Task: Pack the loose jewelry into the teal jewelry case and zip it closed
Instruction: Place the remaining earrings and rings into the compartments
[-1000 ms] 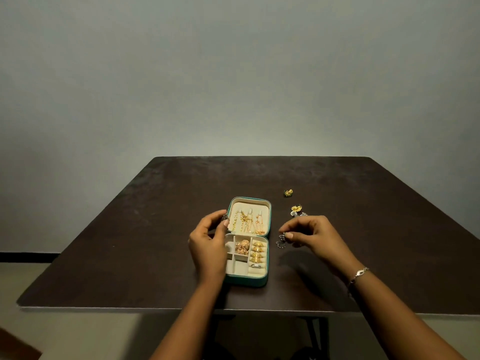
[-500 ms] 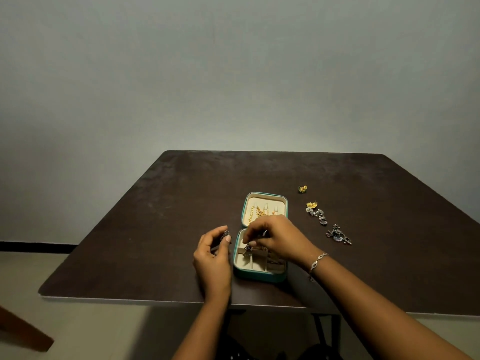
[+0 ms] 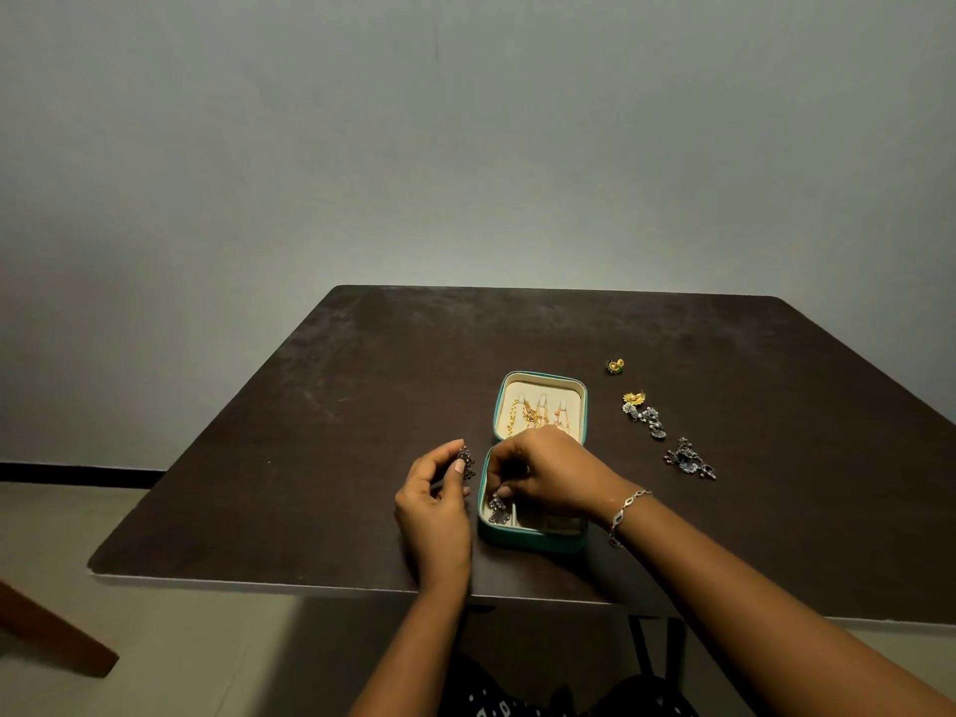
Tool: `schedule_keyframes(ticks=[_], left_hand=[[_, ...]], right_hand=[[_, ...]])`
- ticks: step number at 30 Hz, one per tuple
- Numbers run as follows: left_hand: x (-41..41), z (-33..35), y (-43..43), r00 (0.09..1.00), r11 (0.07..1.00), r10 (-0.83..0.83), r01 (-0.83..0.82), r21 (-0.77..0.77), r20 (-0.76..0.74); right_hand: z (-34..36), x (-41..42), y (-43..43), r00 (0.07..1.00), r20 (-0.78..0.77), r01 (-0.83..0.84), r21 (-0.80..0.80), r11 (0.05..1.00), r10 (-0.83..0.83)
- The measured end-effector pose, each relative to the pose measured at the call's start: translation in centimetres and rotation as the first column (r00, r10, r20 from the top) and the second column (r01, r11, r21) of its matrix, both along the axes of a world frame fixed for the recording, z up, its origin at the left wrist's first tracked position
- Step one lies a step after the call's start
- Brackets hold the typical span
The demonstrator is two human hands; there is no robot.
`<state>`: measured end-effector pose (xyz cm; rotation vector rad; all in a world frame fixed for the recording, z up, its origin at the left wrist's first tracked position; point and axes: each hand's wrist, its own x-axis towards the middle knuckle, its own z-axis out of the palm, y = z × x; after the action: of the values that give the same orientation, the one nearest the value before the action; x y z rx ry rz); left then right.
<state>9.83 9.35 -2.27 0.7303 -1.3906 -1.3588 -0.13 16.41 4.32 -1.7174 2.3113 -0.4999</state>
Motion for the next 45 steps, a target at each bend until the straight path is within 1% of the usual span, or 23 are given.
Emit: schedule_keyframes(ticks=[3, 5, 7, 9, 12, 14, 16, 21, 23, 25, 27, 30, 33, 37, 40, 43, 45], left_hand=[[0.1, 0.3, 0.1, 1.000, 1.000, -0.004, 0.004, -0.030, 0.004], [0.2, 0.3, 0.2, 1.000, 0.999, -0.012, 0.012, -0.038, 0.002], [0.2, 0.4, 0.3, 0.999, 1.000, -0.031, 0.030, -0.008, -0.034], [0.2, 0.6, 0.4, 0.993, 0.997, -0.060, 0.063, 0.033, -0.098], [0.2, 1.1, 0.7, 0.987, 0.997, -0.080, 0.080, -0.007, -0.138], [0.4, 1.2, 0.8, 0.983, 0.995, -0.097, 0.092, -0.039, -0.153], [0.5, 1.2, 0.9, 0.979, 0.991, -0.125, 0.117, -0.059, -0.162], [0.6, 1.2, 0.9, 0.964, 0.983, -0.180, 0.171, -0.063, -0.195], [0.5, 0.9, 0.7, 0.970, 0.987, -0.161, 0.155, -0.044, -0.185], [0.4, 0.6, 0.3, 0.979, 0.993, -0.117, 0.118, -0.004, -0.166], [0.2, 0.3, 0.0, 0.985, 0.994, -0.094, 0.101, 0.043, -0.146], [0.1, 0.3, 0.0, 0.988, 0.991, -0.112, 0.119, 0.066, -0.110], [0.1, 0.3, 0.1, 0.990, 0.990, -0.114, 0.120, 0.069, -0.089], [0.2, 0.4, 0.1, 0.992, 0.991, -0.104, 0.110, 0.081, -0.069], [0.1, 0.5, 0.1, 0.993, 0.990, -0.092, 0.099, 0.103, -0.068], [0.2, 0.6, 0.0, 0.996, 0.991, -0.081, 0.086, 0.103, -0.047], [0.2, 0.6, 0.0, 0.996, 0.991, -0.083, 0.086, 0.099, -0.038]], right_hand=[[-0.2, 0.0, -0.2, 0.997, -0.077, -0.014, -0.009, 1.000, 0.013], [-0.3, -0.2, 0.0, 0.997, -0.079, -0.013, -0.028, 1.000, 0.011], [-0.3, -0.5, 0.2, 0.999, 0.033, 0.036, -0.102, 0.994, -0.032], [-0.1, -0.9, 0.3, 0.980, 0.183, 0.115, -0.221, 0.969, -0.075], [0.6, -1.0, 0.1, 0.955, 0.294, 0.144, -0.322, 0.936, -0.045], [0.9, -0.8, -0.2, 0.948, 0.317, 0.125, -0.335, 0.934, -0.013], [1.0, -0.5, -0.4, 0.953, 0.304, 0.099, -0.339, 0.936, 0.010], [0.9, -0.5, -0.4, 0.961, 0.278, 0.089, -0.349, 0.933, 0.012], [0.9, -0.7, -0.2, 0.971, 0.240, 0.080, -0.342, 0.936, 0.005], [0.8, -1.0, 0.2, 0.986, 0.161, 0.029, -0.359, 0.933, 0.032], [0.7, -1.4, 0.5, 0.994, 0.031, -0.083, -0.362, 0.928, 0.101], [0.9, -1.6, 1.0, 0.969, -0.122, -0.241, -0.312, 0.919, 0.213], [1.2, -1.3, 0.9, 0.913, -0.278, -0.373, -0.262, 0.890, 0.300], [1.5, -1.2, 0.4, 0.805, -0.428, -0.496, -0.102, 0.862, 0.412], [2.3, -0.8, 0.5, 0.724, -0.482, -0.561, 0.003, 0.828, 0.493], [2.3, -0.5, 0.6, 0.642, -0.504, -0.621, 0.100, 0.778, 0.577], [2.1, -0.5, 0.6, 0.624, -0.497, -0.626, 0.144, 0.766, 0.603]])
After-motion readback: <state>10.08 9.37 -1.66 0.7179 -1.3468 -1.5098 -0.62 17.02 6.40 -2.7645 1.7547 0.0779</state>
